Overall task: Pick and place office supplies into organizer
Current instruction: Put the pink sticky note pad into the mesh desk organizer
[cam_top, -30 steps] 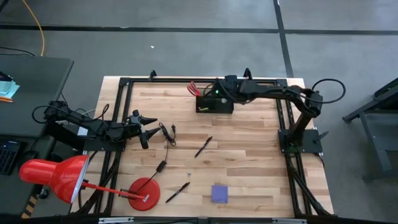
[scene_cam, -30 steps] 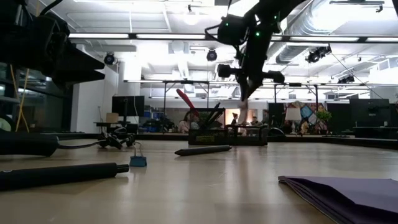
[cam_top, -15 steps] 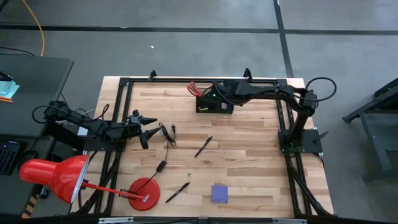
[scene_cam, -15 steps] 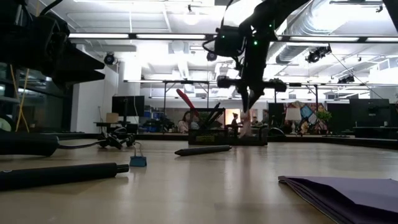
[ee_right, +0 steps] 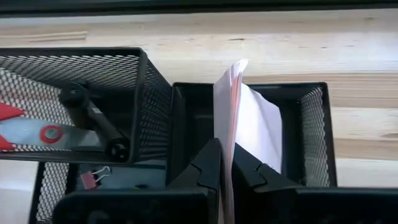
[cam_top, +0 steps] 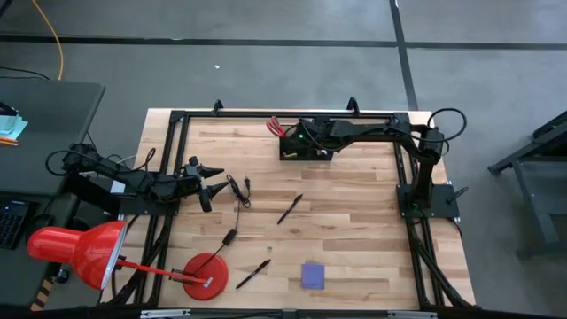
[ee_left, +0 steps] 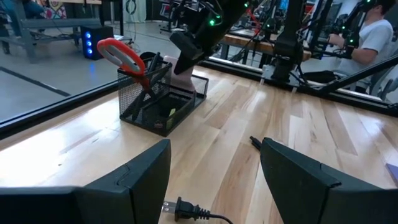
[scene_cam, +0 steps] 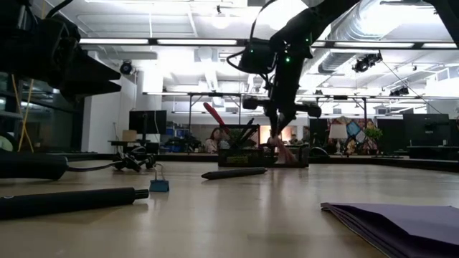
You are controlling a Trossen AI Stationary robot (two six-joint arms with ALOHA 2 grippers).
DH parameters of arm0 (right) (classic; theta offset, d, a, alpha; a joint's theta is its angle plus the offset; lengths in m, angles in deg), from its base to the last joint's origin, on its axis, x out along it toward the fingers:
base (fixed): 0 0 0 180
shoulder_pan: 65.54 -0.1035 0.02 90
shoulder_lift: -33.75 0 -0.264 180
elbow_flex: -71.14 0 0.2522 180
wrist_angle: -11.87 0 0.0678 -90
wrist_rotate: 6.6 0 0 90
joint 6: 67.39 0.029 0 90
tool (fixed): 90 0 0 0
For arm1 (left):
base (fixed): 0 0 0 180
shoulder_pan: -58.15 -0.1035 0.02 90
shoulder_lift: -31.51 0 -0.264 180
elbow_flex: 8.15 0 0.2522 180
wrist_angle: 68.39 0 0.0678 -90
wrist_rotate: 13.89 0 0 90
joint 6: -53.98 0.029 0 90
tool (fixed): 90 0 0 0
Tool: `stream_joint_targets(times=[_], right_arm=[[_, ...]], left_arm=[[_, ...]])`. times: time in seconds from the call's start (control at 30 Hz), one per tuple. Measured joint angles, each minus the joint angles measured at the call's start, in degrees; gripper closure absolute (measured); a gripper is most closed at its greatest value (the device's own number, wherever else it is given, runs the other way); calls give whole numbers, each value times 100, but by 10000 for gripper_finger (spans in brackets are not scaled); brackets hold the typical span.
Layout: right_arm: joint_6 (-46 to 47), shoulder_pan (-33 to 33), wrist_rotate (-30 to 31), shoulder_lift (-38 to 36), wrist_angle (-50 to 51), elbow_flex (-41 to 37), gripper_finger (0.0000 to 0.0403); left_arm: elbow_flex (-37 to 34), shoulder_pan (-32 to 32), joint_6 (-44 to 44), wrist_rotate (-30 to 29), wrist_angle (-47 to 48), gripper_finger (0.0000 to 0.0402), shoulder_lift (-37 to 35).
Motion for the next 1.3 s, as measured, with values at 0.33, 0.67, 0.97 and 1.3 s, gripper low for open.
stream_joint_targets(times=[0.33, 0.67, 0.97, 1.3], right_arm=[[1, -11, -96, -49, -303, 0, 388], [8, -39, -152, -182, -110, 2, 396], [-56, -35, -339, -9, -284, 2, 375], [1, -33, -483, -26, -421, 2, 337]], left_arm=[[0, 0, 0, 0, -1, 169, 0], [0, 2, 0, 0, -2, 169, 0], [0, 0, 0, 0, -2, 169, 0], [0, 0, 0, 0, -2, 169, 0]])
